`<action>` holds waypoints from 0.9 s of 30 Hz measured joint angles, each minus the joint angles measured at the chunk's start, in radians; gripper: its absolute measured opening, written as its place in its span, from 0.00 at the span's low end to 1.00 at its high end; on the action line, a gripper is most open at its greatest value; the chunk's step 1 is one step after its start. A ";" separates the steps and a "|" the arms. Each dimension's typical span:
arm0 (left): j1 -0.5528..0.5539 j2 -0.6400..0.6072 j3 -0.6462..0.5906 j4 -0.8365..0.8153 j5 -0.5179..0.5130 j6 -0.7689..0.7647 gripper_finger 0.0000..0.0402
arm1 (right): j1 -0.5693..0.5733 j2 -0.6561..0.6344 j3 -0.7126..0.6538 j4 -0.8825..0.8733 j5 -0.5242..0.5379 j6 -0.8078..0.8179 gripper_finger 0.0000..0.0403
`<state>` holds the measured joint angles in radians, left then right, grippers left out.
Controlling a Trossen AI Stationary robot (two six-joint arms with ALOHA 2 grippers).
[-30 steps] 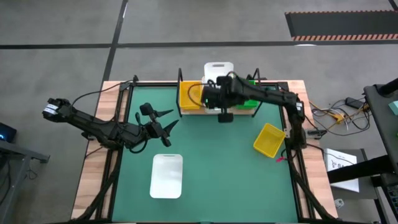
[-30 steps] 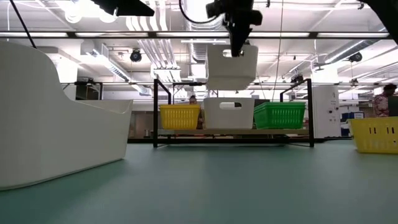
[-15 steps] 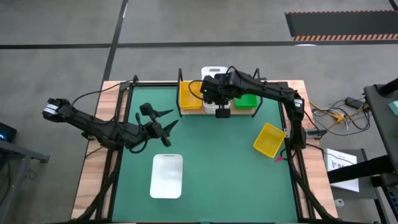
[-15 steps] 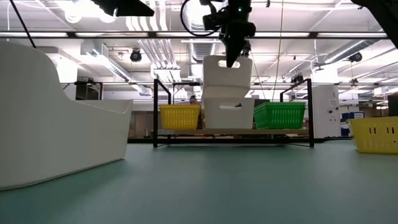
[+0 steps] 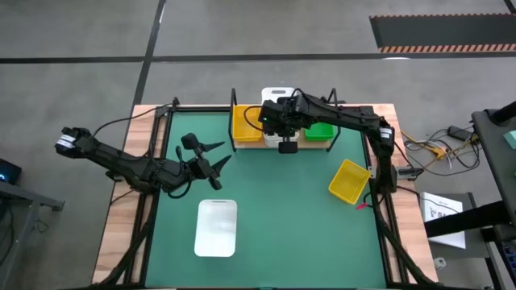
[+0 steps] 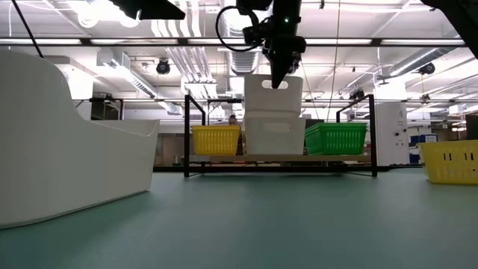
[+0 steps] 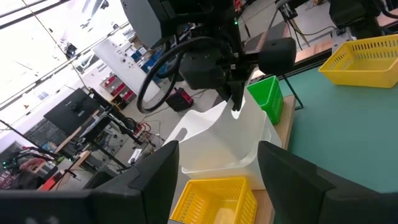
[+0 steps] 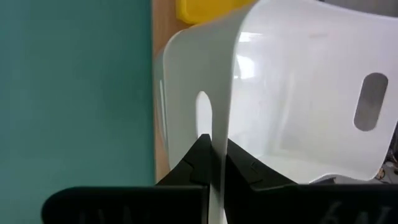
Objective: Stack baskets on shelf by color
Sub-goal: Stack the right white bin on top of the white bin on the shelf
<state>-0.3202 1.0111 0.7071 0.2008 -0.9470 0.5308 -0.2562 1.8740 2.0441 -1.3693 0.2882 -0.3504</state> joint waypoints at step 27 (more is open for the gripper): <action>0.000 0.000 0.000 0.000 0.000 0.000 0.51 | 0.000 0.000 -0.077 0.031 0.010 0.010 0.02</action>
<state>-0.3202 1.0111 0.7071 0.2012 -0.9470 0.5304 -0.2559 1.8739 1.9671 -1.3386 0.2978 -0.3408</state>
